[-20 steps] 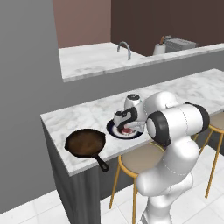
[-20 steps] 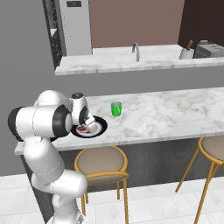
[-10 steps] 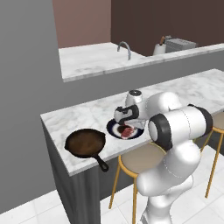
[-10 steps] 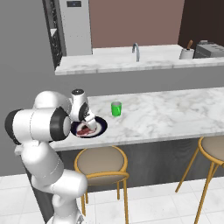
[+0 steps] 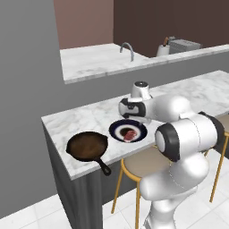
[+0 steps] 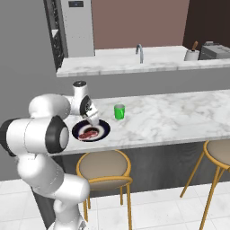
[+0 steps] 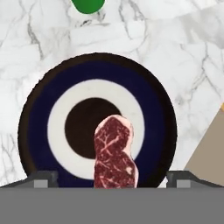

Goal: Pick up the pan with the steak in it and place it on the dining table. Then place the steak on the plate.

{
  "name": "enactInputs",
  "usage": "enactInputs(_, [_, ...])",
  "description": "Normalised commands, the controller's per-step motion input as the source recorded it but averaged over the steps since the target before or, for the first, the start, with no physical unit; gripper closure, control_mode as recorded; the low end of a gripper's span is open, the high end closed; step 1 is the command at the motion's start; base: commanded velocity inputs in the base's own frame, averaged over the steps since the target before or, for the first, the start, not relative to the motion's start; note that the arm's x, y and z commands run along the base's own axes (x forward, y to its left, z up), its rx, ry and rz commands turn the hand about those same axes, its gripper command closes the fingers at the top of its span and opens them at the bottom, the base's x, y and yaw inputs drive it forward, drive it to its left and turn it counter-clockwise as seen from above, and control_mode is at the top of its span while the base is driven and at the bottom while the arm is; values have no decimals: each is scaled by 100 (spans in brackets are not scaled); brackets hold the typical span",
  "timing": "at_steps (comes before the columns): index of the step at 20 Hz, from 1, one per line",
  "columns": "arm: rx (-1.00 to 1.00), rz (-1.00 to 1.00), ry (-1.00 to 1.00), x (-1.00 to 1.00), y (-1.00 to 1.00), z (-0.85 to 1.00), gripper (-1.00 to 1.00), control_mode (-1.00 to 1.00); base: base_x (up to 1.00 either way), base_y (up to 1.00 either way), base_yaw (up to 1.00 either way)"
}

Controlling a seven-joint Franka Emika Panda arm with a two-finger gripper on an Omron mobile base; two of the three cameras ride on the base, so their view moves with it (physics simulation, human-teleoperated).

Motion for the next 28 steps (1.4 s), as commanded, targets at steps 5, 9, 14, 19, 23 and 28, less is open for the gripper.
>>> enactInputs(5, [0, 3, 0, -78, -15, 44, -100, -100, 0, 0, 0])
enactInputs(9, [-2, 10, 0, -100, -3, 25, -100, -100, 0, 0, 0])
enactInputs(14, [-5, 11, 0, -100, 0, 7, -100, -100, 0, 0, 0])
enactInputs(19, [-4, 10, 0, -100, -3, 0, -100, -100, 0, 0, 0])
enactInputs(23, [0, 6, -8, -100, -21, -6, -100, -100, 0, 0, 0])
enactInputs(28, [6, 0, -25, -100, -36, -1, -100, -100, 0, 0, 0])
